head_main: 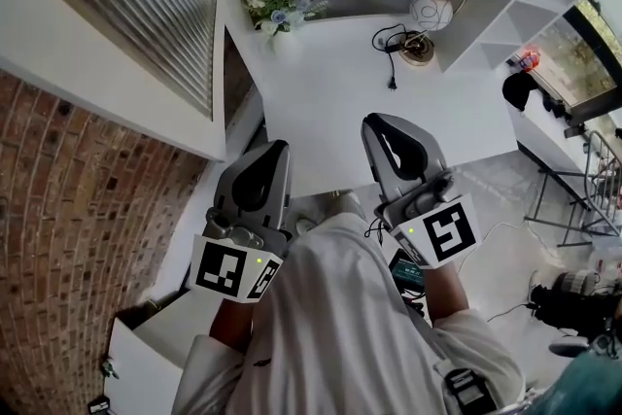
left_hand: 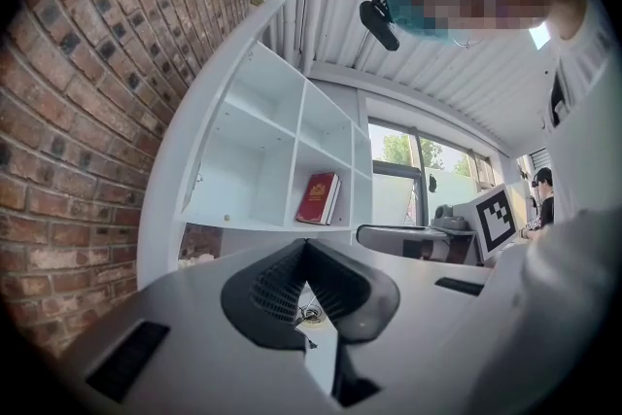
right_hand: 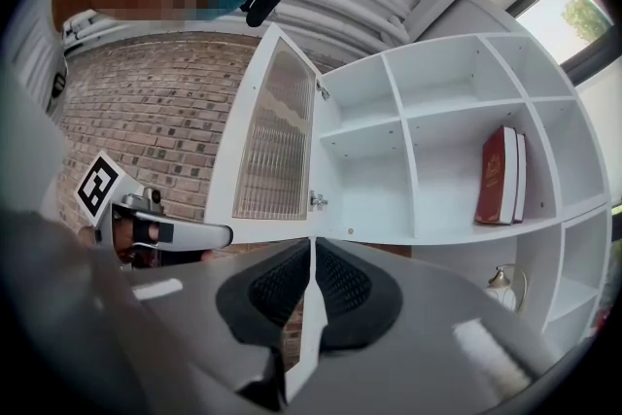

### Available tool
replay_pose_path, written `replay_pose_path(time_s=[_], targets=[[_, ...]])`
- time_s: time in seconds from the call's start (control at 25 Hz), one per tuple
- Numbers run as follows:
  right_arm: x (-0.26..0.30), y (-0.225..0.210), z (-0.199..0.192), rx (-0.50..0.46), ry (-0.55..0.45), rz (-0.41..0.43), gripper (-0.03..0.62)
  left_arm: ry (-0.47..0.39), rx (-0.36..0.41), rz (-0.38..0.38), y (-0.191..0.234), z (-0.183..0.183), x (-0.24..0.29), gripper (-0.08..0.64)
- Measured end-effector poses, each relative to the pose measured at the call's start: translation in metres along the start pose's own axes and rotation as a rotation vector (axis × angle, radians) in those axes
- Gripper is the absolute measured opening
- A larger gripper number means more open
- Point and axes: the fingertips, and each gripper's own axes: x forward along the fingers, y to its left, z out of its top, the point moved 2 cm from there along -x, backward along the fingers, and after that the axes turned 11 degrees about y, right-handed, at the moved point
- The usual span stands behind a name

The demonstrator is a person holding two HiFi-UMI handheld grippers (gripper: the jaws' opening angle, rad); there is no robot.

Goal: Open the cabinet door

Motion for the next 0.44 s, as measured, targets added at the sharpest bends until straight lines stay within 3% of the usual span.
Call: replay_pose_path(time_s=[0.44], targets=[[-0.004, 0.011, 0.002, 0.007, -0.003, 0.006, 0.015, 0.014, -0.006, -0.021, -0.007, -0.004, -0.002, 0.009]])
